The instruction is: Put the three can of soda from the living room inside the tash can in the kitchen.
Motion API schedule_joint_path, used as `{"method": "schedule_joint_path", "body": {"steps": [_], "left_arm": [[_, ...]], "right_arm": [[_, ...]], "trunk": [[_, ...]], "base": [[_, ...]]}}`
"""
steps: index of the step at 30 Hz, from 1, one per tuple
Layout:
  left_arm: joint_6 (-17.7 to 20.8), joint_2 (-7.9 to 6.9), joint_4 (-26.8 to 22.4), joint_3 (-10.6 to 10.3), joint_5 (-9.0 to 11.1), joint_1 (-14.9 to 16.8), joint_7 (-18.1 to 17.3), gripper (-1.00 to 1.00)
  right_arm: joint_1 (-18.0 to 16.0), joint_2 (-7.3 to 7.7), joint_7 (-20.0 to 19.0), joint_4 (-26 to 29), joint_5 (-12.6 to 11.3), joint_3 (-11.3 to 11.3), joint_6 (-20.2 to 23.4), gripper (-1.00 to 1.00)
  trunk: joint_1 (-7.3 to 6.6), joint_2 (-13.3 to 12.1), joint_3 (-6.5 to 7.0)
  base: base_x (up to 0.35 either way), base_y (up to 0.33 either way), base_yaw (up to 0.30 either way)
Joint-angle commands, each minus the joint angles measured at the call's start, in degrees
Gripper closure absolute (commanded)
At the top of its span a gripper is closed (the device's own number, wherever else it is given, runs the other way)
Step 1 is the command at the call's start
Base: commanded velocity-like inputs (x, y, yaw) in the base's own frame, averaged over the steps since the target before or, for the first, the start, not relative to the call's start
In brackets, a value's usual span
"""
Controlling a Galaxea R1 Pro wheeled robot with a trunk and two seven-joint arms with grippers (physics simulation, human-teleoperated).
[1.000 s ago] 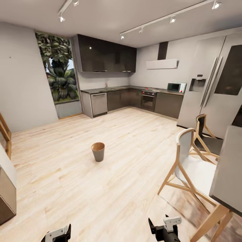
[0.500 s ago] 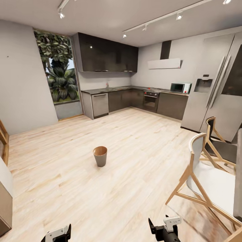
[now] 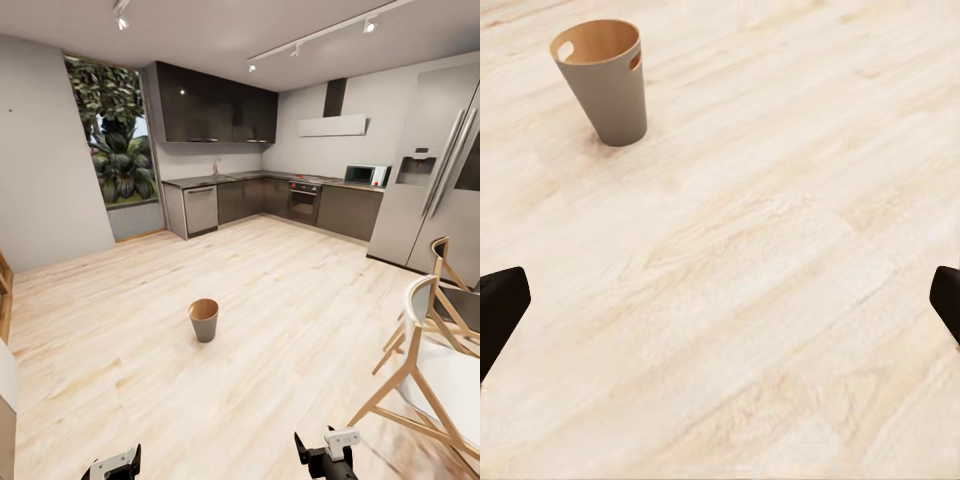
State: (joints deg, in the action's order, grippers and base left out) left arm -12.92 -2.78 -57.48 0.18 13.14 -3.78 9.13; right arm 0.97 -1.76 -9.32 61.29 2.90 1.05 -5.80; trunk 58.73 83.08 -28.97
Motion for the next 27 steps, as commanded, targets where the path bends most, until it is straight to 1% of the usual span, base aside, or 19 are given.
{"method": "schedule_joint_path", "body": {"steps": [1, 22, 27], "left_arm": [[0.0, 0.00, 0.0, 0.0, 0.0, 0.0, 0.0, -1.00], [0.0, 0.04, 0.1, 0.0, 0.0, 0.0, 0.0, -1.00], [0.0, 0.05, 0.1, 0.0, 0.0, 0.0, 0.0, -1.00]], "right_arm": [[0.0, 0.00, 0.0, 0.0, 0.0, 0.0, 0.0, -1.00], [0.0, 0.00, 0.0, -0.6, 0.0, -0.1, 0.0, -1.00], [0.0, 0.02, 0.0, -0.8, 0.0, -0.5, -1.0, -1.00]], "trunk": [[0.00, 0.0, 0.00], [0.00, 0.0, 0.00], [0.00, 0.0, 0.00]], "base": [[0.300, 0.157, 0.000], [0.298, 0.157, 0.000], [0.293, 0.157, 0.000]]}}
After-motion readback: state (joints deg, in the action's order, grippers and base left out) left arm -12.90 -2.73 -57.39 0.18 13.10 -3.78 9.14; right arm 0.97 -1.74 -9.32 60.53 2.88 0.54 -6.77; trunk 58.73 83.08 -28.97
